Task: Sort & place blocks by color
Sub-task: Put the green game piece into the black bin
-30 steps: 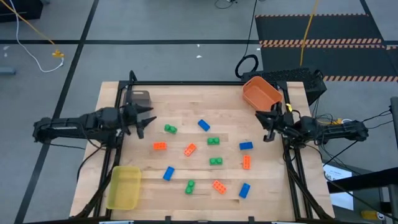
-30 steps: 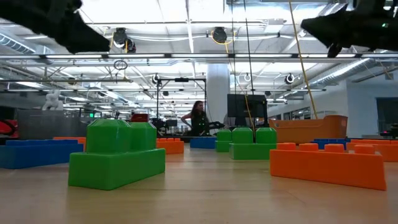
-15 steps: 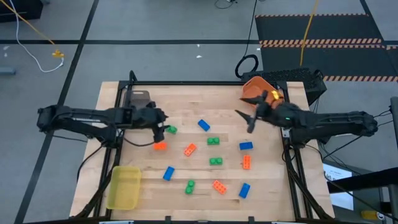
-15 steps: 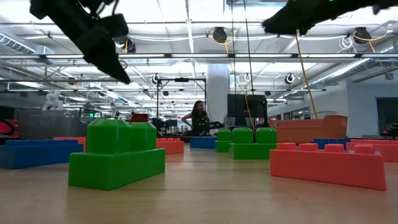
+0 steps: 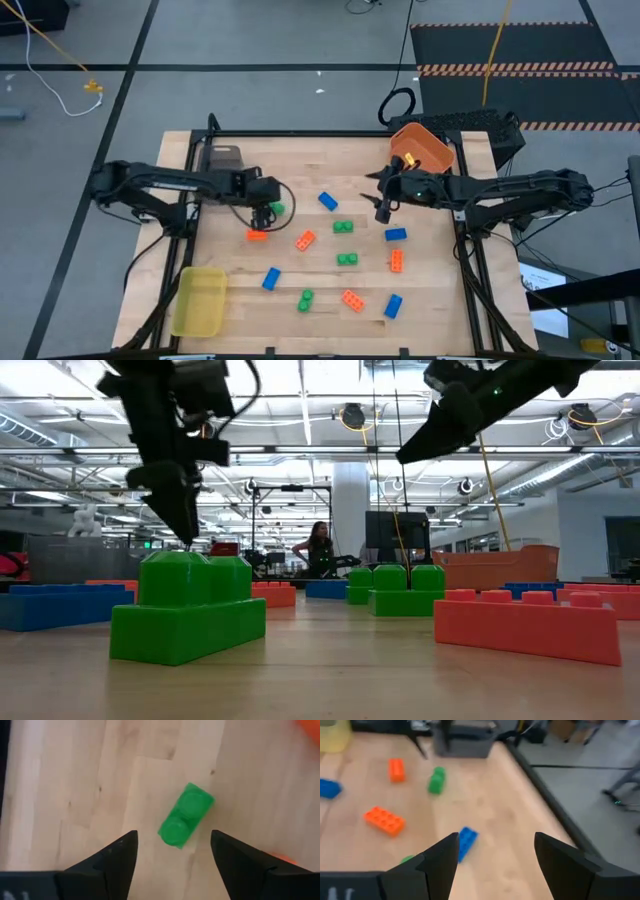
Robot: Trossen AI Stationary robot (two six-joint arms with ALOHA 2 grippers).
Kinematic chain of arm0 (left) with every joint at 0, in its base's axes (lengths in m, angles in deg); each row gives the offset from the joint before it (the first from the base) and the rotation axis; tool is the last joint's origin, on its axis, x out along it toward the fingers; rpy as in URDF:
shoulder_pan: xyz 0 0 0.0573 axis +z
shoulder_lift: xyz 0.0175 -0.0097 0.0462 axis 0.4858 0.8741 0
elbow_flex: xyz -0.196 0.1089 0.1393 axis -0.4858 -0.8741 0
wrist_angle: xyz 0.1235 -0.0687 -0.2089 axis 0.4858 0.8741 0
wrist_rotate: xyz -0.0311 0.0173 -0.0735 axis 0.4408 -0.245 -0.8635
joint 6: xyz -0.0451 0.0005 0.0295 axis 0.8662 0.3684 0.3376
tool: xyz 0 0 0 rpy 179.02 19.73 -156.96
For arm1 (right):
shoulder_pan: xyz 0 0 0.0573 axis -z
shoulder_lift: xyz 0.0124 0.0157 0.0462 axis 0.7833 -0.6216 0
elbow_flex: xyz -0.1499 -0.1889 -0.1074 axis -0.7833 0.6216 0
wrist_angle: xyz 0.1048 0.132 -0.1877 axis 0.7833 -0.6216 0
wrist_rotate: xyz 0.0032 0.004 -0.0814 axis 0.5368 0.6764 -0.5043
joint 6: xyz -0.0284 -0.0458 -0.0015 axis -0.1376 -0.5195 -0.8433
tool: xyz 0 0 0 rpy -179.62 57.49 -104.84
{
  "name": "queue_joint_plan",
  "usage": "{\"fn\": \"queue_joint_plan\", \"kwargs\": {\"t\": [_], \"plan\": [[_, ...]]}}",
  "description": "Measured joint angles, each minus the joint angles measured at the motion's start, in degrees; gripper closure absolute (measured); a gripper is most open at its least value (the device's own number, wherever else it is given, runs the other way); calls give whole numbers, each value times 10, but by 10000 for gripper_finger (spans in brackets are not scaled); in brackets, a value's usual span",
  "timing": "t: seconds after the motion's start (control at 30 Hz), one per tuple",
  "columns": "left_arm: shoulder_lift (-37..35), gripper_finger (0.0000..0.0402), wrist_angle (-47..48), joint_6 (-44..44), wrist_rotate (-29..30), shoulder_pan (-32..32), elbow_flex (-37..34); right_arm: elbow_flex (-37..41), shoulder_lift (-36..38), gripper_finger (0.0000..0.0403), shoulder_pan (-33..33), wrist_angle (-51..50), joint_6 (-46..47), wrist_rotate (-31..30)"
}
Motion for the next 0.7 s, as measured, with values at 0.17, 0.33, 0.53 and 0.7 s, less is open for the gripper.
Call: {"fn": "queue_joint_plan", "kwargs": {"t": [0.17,0.33,0.53,0.7], "plan": [[77,114,15,-35,-23,16,34,0,-23,151,0,-3,0,20],[126,97,16,-62,-43,20,48,0,-27,151,0,-14,-3,20],[176,107,2,-84,-44,24,48,0,-27,151,-1,-21,-4,20],[203,141,-3,-93,-45,23,51,8,-27,151,-1,-20,0,20]]}}
